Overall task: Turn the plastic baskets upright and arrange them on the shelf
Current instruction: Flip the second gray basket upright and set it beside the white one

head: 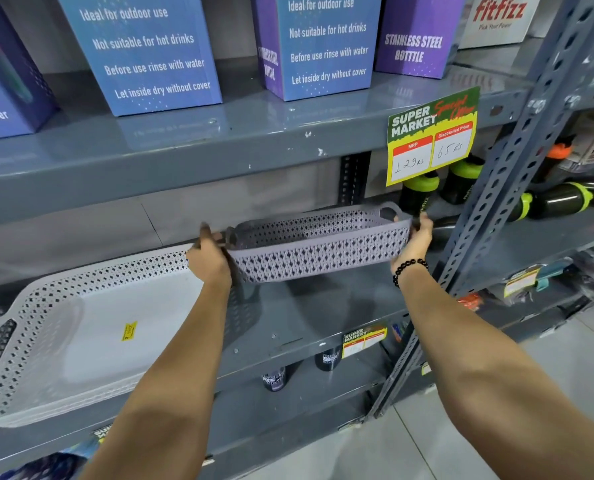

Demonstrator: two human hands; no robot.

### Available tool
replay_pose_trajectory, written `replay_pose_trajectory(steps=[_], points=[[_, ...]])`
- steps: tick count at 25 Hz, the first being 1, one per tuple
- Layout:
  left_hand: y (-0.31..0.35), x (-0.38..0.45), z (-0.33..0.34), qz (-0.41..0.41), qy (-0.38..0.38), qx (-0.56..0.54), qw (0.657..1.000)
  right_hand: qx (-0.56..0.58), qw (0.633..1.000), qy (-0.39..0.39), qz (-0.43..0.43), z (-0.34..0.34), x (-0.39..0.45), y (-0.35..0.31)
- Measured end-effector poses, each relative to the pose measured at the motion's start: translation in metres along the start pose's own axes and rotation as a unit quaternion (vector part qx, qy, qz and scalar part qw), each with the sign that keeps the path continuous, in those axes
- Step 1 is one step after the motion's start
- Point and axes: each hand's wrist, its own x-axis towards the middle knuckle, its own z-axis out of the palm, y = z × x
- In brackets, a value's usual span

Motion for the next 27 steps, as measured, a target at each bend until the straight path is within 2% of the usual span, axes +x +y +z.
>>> replay_pose_trajectory(steps=[2, 4, 7, 9, 11, 15, 17, 19, 23, 27], points=[[-0.006, 0.003, -0.006, -0.02, -0.021, 0.054, 0.998, -0.024, 0.999, 0.019, 0.022, -0.008, -0.002, 0.006], [-0.007, 0.0, -0.008, 0.002, -0.048, 0.126, 0.991, -0.059, 0.996, 0.048, 0.035, -0.014, -0.007, 0.008], [-0.005, -0.011, -0.011, 0.042, -0.09, 0.271, 0.957, -0.178, 0.977, 0.112, 0.019, -0.023, -0.011, 0.006], [-0.006, -0.018, -0.013, 0.073, -0.106, 0.377, 0.917, -0.288, 0.947, 0.144, -0.001, -0.03, -0.012, 0.008], [-0.008, -0.025, -0.016, 0.094, -0.11, 0.432, 0.89, -0.391, 0.91, 0.138, -0.023, -0.034, -0.018, 0.01], [-0.017, -0.032, -0.019, 0.129, -0.124, 0.468, 0.865, -0.547, 0.829, 0.105, -0.051, -0.038, -0.023, 0.017], [-0.021, -0.035, -0.021, 0.143, -0.125, 0.475, 0.859, -0.585, 0.803, 0.1, -0.059, -0.036, -0.025, 0.017], [-0.021, -0.037, -0.023, 0.154, -0.121, 0.489, 0.85, -0.594, 0.797, 0.09, -0.057, -0.033, -0.027, 0.016], [-0.022, -0.04, -0.026, 0.168, -0.104, 0.521, 0.831, -0.558, 0.825, 0.067, -0.06, -0.031, -0.023, 0.013], [-0.022, -0.042, -0.033, 0.209, -0.063, 0.58, 0.785, -0.55, 0.83, 0.048, -0.073, -0.031, -0.024, 0.014]])
